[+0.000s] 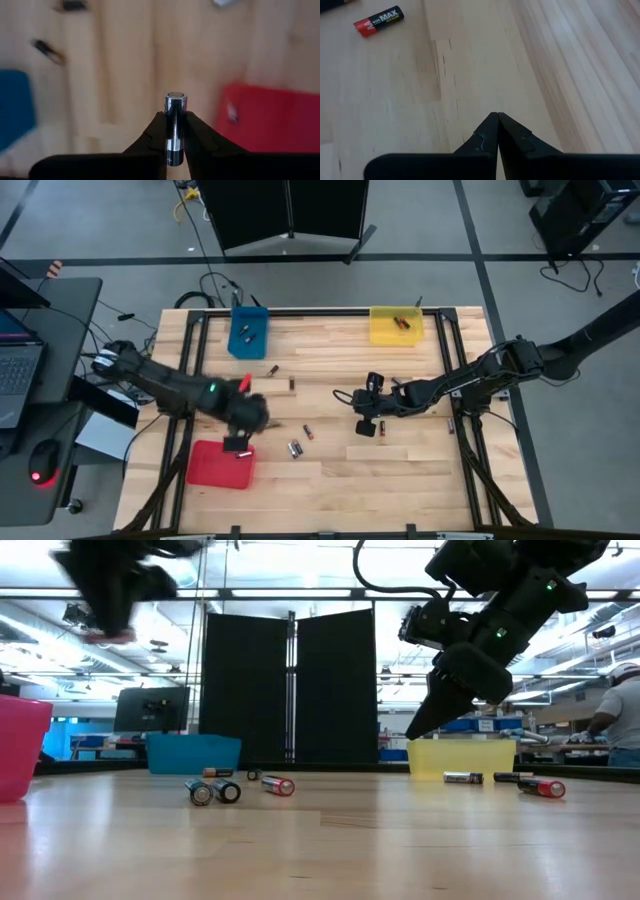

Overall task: Sort batteries
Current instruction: Put the silver battery into the red bin

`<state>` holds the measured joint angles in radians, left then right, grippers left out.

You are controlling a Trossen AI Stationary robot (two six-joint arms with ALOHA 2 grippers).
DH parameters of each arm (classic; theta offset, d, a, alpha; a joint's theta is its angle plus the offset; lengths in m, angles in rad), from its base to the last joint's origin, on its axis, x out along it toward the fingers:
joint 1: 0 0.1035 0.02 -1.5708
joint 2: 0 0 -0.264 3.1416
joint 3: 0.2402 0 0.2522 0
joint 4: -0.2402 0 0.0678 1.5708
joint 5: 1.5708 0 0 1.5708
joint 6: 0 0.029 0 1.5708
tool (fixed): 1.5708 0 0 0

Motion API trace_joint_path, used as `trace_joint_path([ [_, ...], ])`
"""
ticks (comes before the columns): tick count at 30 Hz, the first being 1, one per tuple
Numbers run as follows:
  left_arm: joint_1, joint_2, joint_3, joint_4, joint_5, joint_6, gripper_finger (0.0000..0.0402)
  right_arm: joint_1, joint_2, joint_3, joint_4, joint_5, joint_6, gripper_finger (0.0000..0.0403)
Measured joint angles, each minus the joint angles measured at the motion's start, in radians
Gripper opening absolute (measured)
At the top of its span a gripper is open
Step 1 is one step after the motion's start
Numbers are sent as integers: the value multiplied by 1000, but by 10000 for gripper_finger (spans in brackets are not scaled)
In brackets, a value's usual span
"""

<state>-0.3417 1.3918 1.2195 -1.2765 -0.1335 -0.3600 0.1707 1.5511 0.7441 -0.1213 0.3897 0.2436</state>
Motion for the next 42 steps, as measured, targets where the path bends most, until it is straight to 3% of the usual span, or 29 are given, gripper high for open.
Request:
trace_joint_path([
  [8,-236,0,-106,18,92,-301,42,0,0,0,1,0,-1,20],
  [15,-355,-17,-250,241,137,-462,42,0,0,0,13,0,-19,20],
  [27,-394,-17,-476,563,184,-528,42,-5,0,0,59,0,-45,20],
  [42,-394,-17,-559,631,154,-571,63,-5,0,0,129,-53,-69,20],
])
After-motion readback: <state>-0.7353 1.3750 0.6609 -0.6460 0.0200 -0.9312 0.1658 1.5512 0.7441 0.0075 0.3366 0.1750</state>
